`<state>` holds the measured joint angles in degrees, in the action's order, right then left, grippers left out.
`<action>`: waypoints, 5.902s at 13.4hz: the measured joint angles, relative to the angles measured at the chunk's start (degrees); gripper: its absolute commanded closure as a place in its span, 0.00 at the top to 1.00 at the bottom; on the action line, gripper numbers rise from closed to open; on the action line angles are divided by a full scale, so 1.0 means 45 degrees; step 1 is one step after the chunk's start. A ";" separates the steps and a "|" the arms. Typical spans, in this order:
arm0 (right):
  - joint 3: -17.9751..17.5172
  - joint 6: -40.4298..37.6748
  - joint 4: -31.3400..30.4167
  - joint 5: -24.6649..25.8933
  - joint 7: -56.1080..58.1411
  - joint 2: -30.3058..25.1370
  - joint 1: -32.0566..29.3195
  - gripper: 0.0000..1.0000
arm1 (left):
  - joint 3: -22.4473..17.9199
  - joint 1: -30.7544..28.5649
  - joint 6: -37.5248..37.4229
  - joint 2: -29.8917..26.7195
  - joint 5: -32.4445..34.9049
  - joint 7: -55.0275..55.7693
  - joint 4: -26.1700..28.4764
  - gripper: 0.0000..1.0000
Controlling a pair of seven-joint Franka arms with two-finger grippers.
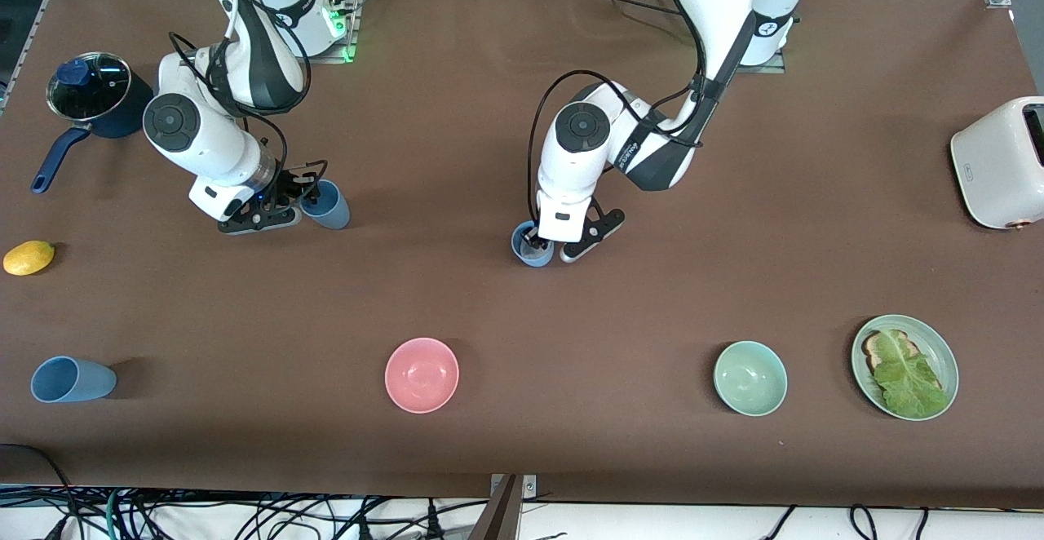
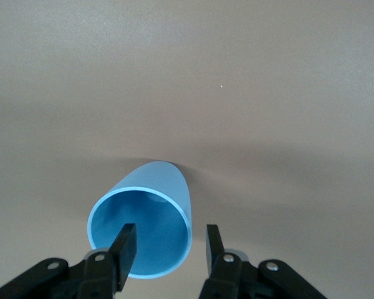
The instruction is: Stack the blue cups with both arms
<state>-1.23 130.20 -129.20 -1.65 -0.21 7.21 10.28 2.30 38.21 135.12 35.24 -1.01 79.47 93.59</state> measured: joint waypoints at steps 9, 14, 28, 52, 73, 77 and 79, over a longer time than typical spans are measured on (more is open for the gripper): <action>0.0001 0.0560 -0.0555 0.0000 0.0003 0.0194 -0.0073 0.31 | -0.0090 -0.0027 -0.0054 0.0280 0.0757 0.0002 0.0229 0.28; 0.0001 0.0993 -0.0583 0.0000 0.0003 0.0531 -0.0076 0.00 | -0.0163 -0.0044 -0.0048 0.0226 0.0758 0.0011 0.0198 0.29; -0.0330 -0.2217 0.3079 0.0000 -0.0217 -0.0086 -0.0060 0.00 | -0.0147 -0.0009 -0.0037 0.0116 0.0758 0.0341 0.0111 0.41; -0.0376 -0.6820 0.8234 -0.0023 -0.4991 0.0980 0.2690 0.00 | -0.0155 -0.1011 -0.3070 -0.2115 0.0748 -0.0782 -0.0597 0.41; -0.0391 -0.5406 1.3290 -0.0156 -1.0901 0.5924 0.6665 0.00 | -0.0166 -0.9165 -0.9894 -0.5447 -0.0135 -1.7155 -0.1815 0.47; -0.0366 -0.4776 1.3274 -0.0124 -1.0901 0.6450 0.6664 0.00 | -0.0134 -0.9552 -0.9957 -0.5430 -0.0135 -1.8035 -0.1812 0.98; -0.0347 -0.4696 1.3206 0.0000 -1.0901 0.6593 0.6655 0.00 | -0.0088 -0.9535 -0.9961 -0.5414 -0.0135 -1.8035 -0.1811 1.00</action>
<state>-2.80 109.06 -69.77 -1.64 -49.27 36.88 40.23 1.90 -4.70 90.30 10.87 -1.62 -1.69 85.44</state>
